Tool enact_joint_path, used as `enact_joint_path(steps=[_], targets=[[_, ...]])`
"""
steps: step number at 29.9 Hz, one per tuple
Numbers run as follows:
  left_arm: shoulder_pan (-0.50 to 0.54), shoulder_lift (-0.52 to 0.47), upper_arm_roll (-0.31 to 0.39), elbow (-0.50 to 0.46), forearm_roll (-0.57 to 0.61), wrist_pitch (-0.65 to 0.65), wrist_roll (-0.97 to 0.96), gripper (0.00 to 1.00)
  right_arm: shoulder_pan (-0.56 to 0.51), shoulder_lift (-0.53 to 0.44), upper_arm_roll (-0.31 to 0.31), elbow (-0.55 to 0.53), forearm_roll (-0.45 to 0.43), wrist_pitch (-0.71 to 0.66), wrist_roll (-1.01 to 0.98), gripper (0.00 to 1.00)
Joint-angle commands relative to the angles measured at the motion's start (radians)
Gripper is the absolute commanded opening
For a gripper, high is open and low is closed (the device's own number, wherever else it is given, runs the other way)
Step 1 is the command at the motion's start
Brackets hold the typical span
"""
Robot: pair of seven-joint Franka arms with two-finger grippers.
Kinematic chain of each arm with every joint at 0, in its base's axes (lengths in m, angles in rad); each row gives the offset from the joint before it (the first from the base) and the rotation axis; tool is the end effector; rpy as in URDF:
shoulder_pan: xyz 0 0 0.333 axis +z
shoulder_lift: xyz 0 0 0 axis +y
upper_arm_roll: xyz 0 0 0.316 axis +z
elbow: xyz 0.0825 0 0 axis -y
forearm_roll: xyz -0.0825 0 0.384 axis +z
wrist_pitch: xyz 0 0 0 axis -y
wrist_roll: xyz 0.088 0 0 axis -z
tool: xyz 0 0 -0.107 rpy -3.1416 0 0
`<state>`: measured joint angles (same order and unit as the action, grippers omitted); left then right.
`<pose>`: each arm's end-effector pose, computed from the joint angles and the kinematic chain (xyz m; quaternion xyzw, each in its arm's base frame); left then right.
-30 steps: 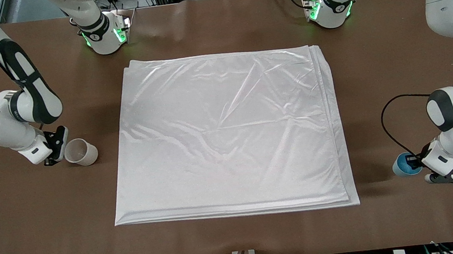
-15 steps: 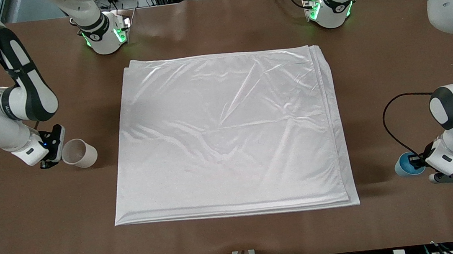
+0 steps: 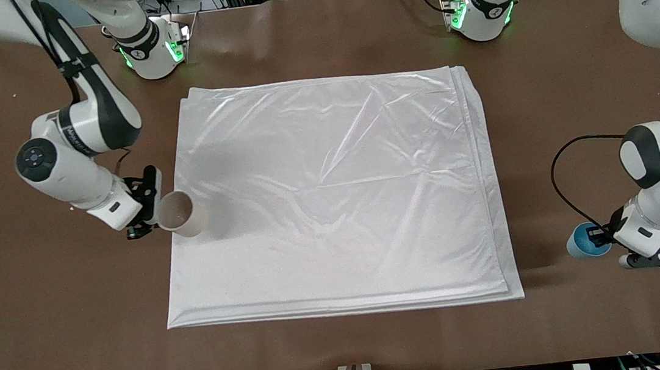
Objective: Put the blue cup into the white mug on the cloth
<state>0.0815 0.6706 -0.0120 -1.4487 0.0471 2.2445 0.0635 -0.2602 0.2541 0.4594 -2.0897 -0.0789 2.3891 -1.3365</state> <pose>0.7304 0.0539 0.3043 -0.9979 0.0090 -0.0614 0.0198 0.5748 0.1090 0.3210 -0.7050 -0.7077 -0.0460 0.0033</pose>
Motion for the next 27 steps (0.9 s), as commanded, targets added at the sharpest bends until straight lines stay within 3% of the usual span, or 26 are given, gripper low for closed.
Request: enact_joint_path(steps=[1,10,20,27], targets=[[-0.002,-0.049,-0.026,-0.019,-0.019,-0.055,-0.060,0.00,0.088,0.004,0.035,0.039,-0.016,-0.024,0.129,0.00],[-0.005,-0.071,-0.088,-0.019,-0.019,-0.100,-0.195,0.00,0.242,0.092,0.030,0.140,-0.027,-0.025,0.264,0.00],[-0.011,-0.068,-0.098,-0.021,-0.018,-0.098,-0.225,0.00,0.375,0.243,0.030,0.253,-0.248,-0.024,0.609,0.01],[-0.009,-0.062,-0.098,-0.019,-0.016,-0.098,-0.223,0.00,0.398,0.313,0.030,0.281,-0.269,-0.024,0.637,0.00]])
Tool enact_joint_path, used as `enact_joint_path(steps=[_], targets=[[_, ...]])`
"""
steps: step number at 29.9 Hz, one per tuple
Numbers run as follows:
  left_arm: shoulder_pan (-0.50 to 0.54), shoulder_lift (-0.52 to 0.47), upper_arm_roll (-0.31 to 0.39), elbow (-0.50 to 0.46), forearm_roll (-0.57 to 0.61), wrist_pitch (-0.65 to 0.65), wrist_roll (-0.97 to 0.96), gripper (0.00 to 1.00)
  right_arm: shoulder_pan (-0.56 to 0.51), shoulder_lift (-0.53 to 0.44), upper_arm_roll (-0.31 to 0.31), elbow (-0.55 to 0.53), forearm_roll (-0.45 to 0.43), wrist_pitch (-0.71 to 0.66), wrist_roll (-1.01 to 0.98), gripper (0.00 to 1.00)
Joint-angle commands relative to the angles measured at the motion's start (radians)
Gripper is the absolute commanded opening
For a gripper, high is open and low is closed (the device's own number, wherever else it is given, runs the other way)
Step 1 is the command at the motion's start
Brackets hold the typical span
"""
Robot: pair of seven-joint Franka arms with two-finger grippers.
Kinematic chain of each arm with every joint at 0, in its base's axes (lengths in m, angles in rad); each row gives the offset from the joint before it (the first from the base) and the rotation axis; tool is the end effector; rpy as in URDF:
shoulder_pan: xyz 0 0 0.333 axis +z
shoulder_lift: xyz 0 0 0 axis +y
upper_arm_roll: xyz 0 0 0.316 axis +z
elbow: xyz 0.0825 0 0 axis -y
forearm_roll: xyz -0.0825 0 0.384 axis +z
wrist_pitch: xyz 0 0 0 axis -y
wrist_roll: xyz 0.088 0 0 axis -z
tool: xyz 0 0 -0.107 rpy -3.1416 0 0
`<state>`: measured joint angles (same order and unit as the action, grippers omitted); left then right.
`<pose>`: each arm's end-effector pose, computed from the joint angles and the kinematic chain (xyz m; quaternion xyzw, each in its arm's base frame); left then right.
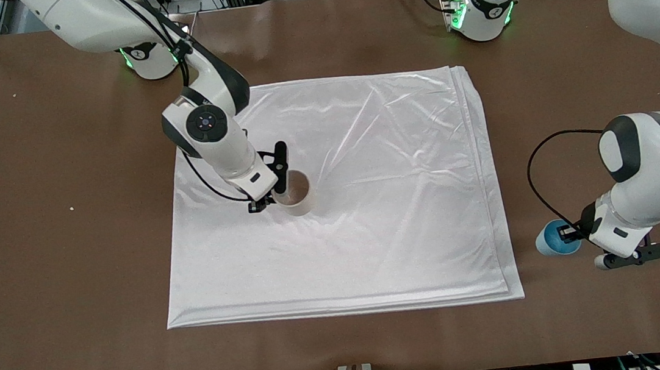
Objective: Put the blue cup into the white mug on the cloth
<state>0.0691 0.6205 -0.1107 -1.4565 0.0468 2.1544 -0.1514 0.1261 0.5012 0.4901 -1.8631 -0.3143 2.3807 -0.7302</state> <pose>0.7226 -0.0135 0.3302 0.9976 0.0543 0.0393 0.0155 0.5414 0.3522 0.2829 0.7293 0.6827 0.0455 0.0024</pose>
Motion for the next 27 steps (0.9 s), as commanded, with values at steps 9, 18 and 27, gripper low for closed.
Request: enact_joint_path(steps=[9,18,27], targets=[[0.003,-0.021,-0.001,-0.013,-0.019,-0.010,-0.014,0.00,0.131,0.091,-0.080,0.056,-0.042,-0.012,0.063,0.01],[-0.029,-0.030,-0.024,-0.013,-0.018,-0.053,-0.120,0.00,0.208,0.114,-0.137,0.064,-0.042,-0.005,0.072,0.02],[-0.095,-0.050,-0.035,-0.013,-0.018,-0.103,-0.258,0.00,0.224,0.131,-0.139,0.064,-0.043,0.000,0.072,0.15]])
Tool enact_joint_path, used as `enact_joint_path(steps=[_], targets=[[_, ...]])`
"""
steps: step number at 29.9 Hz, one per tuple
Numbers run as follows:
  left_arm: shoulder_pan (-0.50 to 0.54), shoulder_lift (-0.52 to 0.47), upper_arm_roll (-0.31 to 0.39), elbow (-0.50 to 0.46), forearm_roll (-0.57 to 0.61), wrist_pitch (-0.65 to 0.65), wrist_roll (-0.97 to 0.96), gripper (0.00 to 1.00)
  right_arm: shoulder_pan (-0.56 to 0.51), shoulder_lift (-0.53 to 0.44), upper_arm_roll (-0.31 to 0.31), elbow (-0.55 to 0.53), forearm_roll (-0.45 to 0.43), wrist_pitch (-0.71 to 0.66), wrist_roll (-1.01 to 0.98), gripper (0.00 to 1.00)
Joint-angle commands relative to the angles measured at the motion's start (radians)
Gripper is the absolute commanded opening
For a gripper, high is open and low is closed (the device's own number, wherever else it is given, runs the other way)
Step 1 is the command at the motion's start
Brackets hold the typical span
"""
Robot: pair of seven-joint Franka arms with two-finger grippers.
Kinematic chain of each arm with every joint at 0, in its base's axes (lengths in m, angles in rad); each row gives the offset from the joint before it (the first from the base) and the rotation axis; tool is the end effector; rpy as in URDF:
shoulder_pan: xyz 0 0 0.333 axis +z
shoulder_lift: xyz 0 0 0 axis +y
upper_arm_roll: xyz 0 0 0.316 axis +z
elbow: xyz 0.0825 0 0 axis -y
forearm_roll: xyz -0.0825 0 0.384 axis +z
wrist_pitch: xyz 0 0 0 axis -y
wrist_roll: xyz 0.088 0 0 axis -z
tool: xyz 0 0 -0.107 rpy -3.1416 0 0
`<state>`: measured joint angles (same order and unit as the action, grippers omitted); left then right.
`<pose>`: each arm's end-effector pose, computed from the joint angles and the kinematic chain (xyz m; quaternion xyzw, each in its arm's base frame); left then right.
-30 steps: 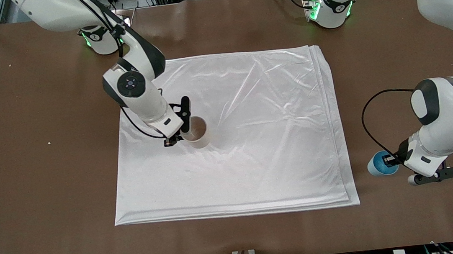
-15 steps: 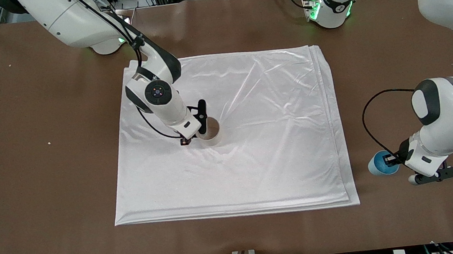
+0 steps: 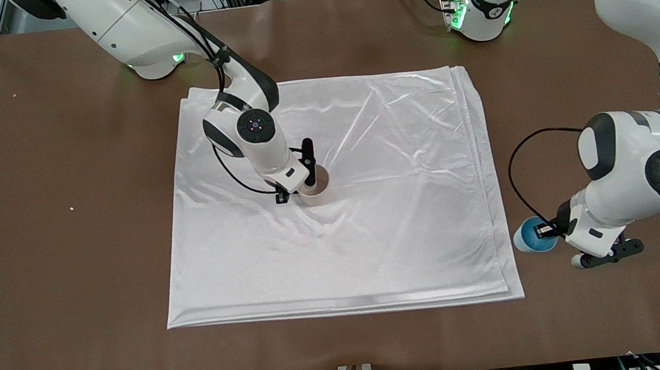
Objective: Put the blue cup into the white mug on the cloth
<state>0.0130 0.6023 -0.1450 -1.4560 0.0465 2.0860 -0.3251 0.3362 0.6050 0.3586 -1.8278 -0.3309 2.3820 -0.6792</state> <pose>0.7121 -0.0735 0.3385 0.9948 0.0985 0.0120 0.0237 0.5088 0.4000 0.2185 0.7119 0.7022 0.0018 0.0127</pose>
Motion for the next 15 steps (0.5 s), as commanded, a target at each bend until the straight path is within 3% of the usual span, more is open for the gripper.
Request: enact_joint_path(steps=[1,7,12,15], targets=[[-0.050,-0.032,-0.001,-0.014,-0.017,-0.038,-0.104,0.00,0.014,0.027,-0.007,0.030,-0.026,-0.001,0.021,0.15],[-0.117,-0.032,-0.004,-0.012,-0.017,-0.066,-0.212,0.00,0.012,0.030,-0.009,0.031,-0.026,0.003,0.020,0.24],[-0.175,-0.032,-0.005,-0.012,-0.017,-0.069,-0.298,0.00,0.001,0.027,-0.009,0.036,-0.026,0.000,0.018,0.49],[-0.217,-0.033,-0.005,-0.012,-0.017,-0.090,-0.331,0.00,0.000,0.024,-0.009,0.042,-0.026,-0.003,0.018,0.69]])
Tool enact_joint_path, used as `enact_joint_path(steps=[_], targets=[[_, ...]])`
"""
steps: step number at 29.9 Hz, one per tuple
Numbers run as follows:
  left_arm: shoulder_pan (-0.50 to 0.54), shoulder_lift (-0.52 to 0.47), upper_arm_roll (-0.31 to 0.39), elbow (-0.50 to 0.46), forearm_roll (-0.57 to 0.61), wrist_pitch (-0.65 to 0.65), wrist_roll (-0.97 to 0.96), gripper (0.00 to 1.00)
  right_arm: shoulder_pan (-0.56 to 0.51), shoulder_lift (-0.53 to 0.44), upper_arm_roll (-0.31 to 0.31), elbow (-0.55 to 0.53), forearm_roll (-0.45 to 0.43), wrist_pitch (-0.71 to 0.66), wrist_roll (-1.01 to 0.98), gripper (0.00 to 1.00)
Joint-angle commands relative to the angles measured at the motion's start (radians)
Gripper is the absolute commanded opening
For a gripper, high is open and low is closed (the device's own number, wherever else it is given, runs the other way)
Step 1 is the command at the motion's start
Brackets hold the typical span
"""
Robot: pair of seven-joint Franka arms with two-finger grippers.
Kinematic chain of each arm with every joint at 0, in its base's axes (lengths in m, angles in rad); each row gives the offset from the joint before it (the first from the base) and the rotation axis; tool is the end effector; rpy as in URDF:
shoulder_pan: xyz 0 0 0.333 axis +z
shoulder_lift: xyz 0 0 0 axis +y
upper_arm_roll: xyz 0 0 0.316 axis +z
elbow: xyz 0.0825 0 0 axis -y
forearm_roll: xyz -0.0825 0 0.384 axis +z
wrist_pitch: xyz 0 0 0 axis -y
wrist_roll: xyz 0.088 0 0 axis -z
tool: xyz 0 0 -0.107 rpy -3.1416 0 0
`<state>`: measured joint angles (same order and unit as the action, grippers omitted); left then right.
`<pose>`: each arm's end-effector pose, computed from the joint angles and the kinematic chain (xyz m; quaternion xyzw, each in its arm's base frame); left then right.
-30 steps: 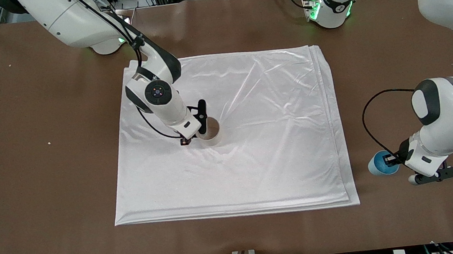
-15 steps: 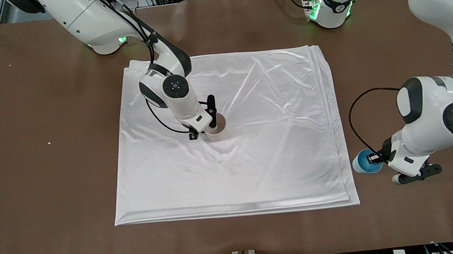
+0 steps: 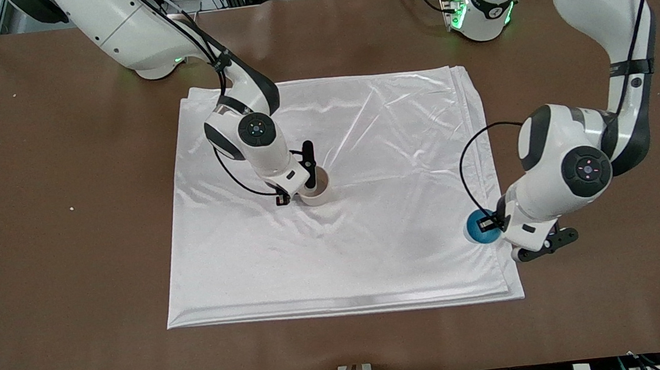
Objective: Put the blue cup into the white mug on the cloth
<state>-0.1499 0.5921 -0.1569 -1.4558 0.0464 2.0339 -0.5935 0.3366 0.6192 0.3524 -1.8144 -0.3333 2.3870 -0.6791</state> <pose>0.6835 -0.1933 0.3417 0.9891 0.1454 -0.0130 0.0192 0.5139 0.3988 0.2148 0.7139 0.7001 0.0036 0.0129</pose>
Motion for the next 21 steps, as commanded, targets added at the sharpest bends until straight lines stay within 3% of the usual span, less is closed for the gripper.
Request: enact_joint_path(steps=[1,3,12,17,21], targets=[[-0.069,-0.023,0.007,-0.011,-0.017,-0.049,-0.071,0.00,-0.001,0.008,-0.003,0.029,-0.024,-0.009,0.018,0.79],[-0.094,-0.025,0.007,-0.009,-0.019,-0.064,-0.100,0.00,-0.001,0.007,-0.003,0.040,-0.024,-0.014,0.021,1.00],[-0.166,-0.038,-0.038,-0.008,-0.045,-0.066,-0.267,0.00,-0.057,-0.087,0.008,0.040,-0.018,-0.043,0.018,1.00],[-0.172,-0.035,-0.107,0.005,-0.048,-0.066,-0.341,0.00,-0.065,-0.180,0.008,0.038,-0.004,-0.138,0.021,1.00],[-0.212,-0.026,-0.113,0.009,-0.046,-0.060,-0.376,0.00,-0.097,-0.252,0.008,0.038,0.052,-0.207,0.021,1.00]])
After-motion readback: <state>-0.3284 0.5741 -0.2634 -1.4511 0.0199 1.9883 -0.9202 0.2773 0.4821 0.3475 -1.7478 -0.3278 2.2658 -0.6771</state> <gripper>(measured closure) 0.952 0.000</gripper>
